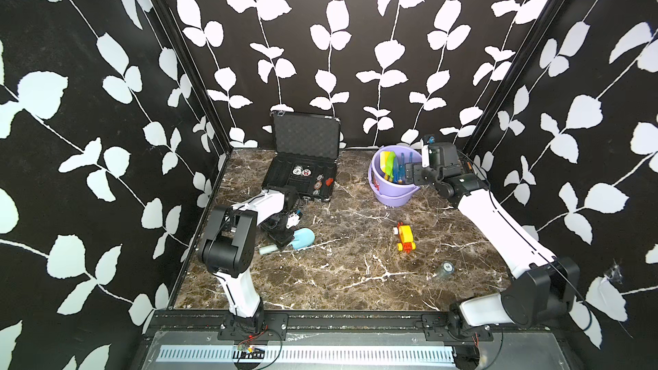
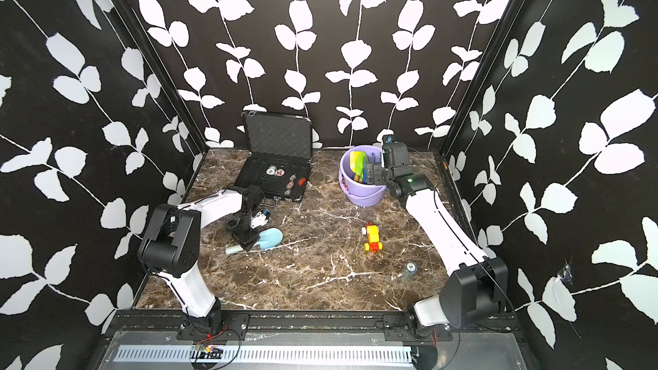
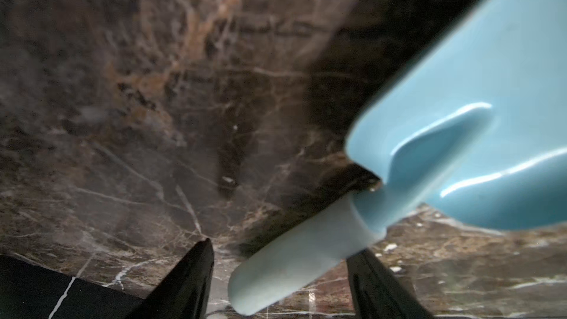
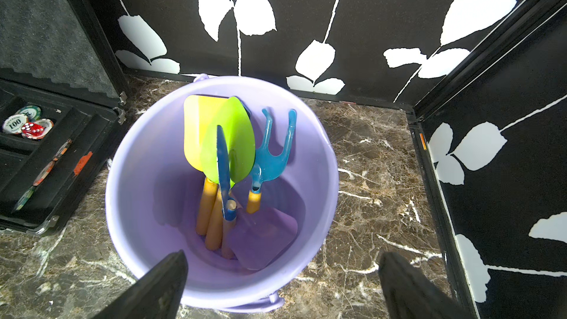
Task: Organize the gardening tools
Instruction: Pick up the gardening tool from the center of the board.
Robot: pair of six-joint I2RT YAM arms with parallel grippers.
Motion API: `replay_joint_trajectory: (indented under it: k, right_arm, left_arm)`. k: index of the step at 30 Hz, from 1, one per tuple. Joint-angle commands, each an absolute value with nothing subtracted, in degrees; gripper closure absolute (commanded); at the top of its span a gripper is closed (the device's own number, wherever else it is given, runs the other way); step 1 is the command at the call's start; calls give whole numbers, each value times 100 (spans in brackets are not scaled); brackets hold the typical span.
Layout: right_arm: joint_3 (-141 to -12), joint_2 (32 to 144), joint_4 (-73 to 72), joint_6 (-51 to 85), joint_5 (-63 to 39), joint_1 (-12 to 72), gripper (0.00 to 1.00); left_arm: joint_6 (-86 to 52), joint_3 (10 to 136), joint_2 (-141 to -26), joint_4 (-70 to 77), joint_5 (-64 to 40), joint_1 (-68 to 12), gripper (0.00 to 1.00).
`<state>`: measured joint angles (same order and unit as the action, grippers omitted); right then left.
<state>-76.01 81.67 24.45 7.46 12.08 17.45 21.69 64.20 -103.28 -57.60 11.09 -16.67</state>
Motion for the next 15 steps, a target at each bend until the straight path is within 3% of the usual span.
replay_joint_trajectory:
  k: [1, 6, 8, 10, 15]
  right_arm:
    - [-7552, 8058, 2261, 738, 1305, 1721, 1]
    - [-7559, 7987, 2215, 743, 1320, 1718, 1]
    - [-7387, 7962, 2162, 762, 1269, 1722, 1]
    - [-7354, 7958, 2108, 771, 1222, 1718, 1]
    - [-7339, 7980, 2042, 791, 1165, 1718, 1]
  left_arm:
    - [2316, 6566, -10648, -5914, 969, -1684, 30]
    - [2259, 6740, -11111, -5993, 848, -1679, 39]
    - [2236, 6815, -11156, -6019, 751, -1686, 48]
    - [2237, 6895, -11133, -6038, 614, -1687, 66]
    - [2237, 7032, -10753, -6048, 300, -1688, 85]
